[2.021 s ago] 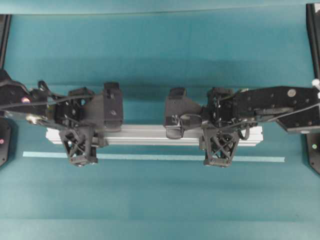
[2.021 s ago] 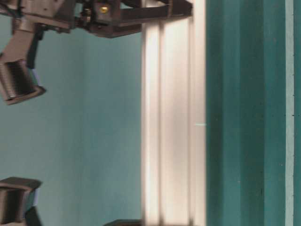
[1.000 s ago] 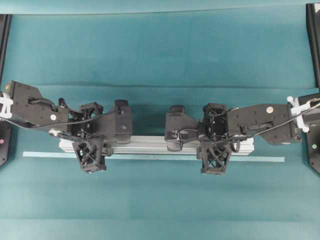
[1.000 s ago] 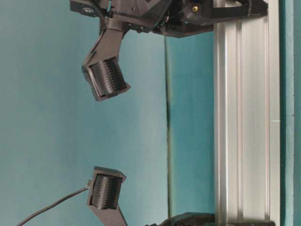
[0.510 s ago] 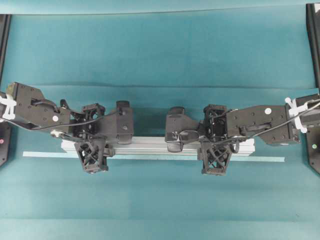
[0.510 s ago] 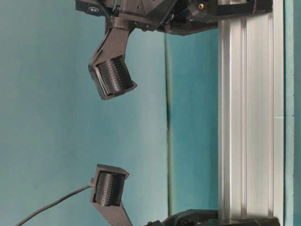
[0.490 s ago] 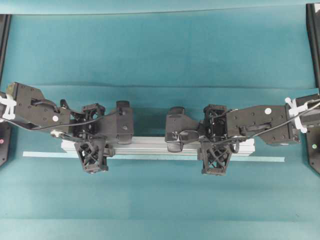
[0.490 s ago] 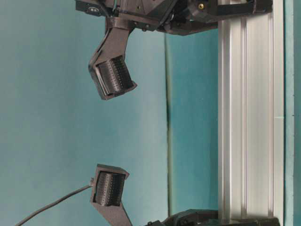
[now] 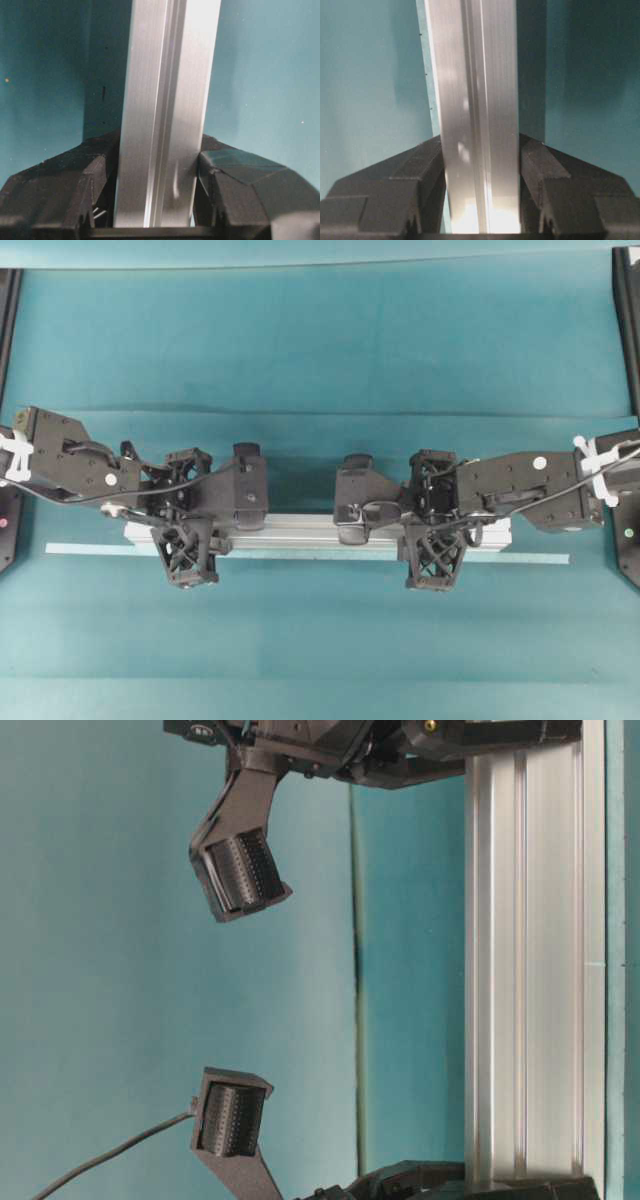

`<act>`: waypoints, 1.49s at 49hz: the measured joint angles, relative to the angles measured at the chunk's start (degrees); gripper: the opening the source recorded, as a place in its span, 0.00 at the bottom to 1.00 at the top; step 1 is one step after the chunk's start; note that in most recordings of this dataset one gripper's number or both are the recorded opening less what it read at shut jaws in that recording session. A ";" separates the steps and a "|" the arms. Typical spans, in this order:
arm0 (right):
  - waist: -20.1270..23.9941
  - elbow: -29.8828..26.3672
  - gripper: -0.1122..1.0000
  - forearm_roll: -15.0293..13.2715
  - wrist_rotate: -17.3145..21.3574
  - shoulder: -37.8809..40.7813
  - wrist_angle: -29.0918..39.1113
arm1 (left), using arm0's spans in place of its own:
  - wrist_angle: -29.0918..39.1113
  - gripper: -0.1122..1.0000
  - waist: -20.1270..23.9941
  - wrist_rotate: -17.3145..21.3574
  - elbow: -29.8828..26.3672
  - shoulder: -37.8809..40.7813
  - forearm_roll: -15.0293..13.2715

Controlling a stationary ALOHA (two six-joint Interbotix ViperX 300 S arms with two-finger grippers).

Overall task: Lift the metal rail with both hands.
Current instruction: 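Set the rail on the table and hold it with both grippers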

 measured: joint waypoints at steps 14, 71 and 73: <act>0.00 0.88 0.45 0.09 0.09 -0.26 -2.46 | -0.44 0.43 -0.18 -0.09 0.44 -0.09 0.00; 1.23 1.41 0.94 1.85 1.32 0.09 -4.31 | -0.35 1.00 -1.23 -1.41 1.67 -0.44 -0.18; 1.23 1.41 0.94 1.85 1.32 0.09 -4.31 | -0.44 0.99 -1.23 -1.23 1.67 -0.44 -0.18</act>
